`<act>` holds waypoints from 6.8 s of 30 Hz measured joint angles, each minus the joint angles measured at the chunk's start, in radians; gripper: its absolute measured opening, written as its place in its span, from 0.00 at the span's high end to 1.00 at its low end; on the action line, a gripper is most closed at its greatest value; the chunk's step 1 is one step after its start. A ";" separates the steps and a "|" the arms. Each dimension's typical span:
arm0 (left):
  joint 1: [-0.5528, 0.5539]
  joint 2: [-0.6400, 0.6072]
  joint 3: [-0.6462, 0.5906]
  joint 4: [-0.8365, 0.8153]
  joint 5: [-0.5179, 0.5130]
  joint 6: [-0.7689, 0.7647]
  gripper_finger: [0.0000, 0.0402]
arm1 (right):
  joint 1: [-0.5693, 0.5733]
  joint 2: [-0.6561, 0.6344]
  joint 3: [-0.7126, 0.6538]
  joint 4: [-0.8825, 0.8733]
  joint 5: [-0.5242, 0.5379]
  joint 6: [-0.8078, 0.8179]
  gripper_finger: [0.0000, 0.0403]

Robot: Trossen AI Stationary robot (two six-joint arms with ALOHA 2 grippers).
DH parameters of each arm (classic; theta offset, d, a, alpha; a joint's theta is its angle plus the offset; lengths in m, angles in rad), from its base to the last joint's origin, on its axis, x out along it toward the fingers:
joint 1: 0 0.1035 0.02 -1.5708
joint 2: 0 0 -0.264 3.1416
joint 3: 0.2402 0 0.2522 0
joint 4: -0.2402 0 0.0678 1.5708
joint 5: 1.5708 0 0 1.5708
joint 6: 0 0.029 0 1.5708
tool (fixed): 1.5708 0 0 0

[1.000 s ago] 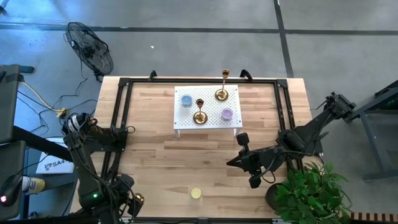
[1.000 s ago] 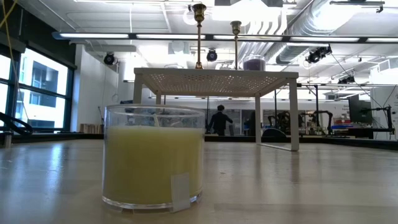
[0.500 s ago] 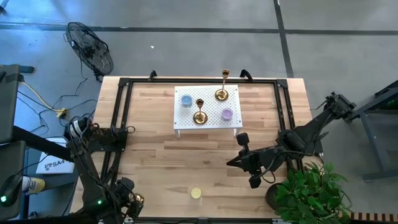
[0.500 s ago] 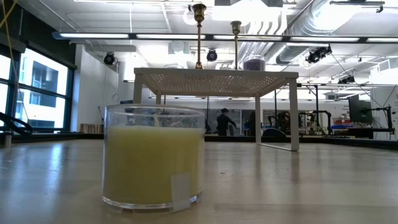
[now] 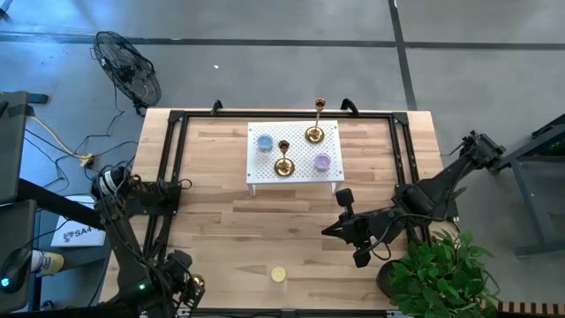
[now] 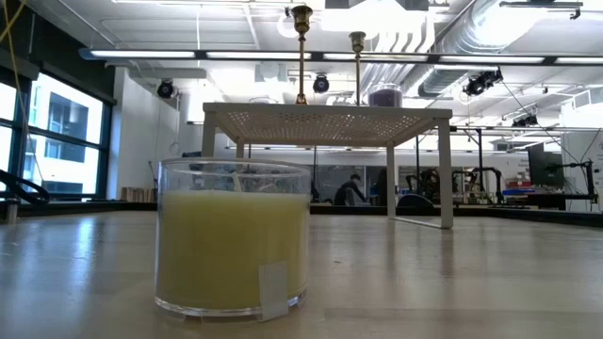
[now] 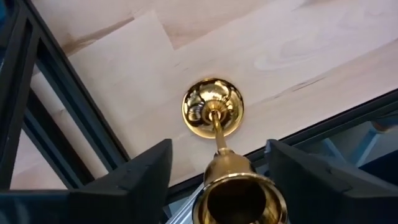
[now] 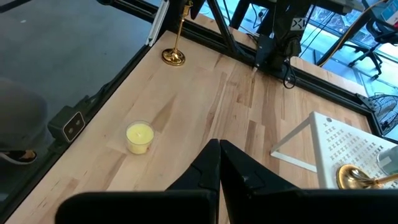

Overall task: Pick & Place candle stick holders
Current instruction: Put the gold candle holder on the shelf

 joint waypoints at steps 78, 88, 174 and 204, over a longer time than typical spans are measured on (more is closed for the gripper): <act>0.526 0.009 0.777 -0.272 -0.430 1.331 0.70 | 0.387 0.000 0.104 0.000 0.702 -0.202 1.00; 0.689 -0.037 0.828 -0.273 -0.446 1.516 0.70 | 0.398 0.000 0.103 0.016 0.785 -0.265 1.00; 1.245 -0.010 0.572 -0.230 -0.016 1.828 0.70 | 0.398 0.000 0.103 0.066 0.807 -0.330 1.00; 1.249 -0.003 0.566 -0.221 -0.059 1.797 0.49 | 0.398 0.000 0.103 0.011 0.807 -0.267 1.00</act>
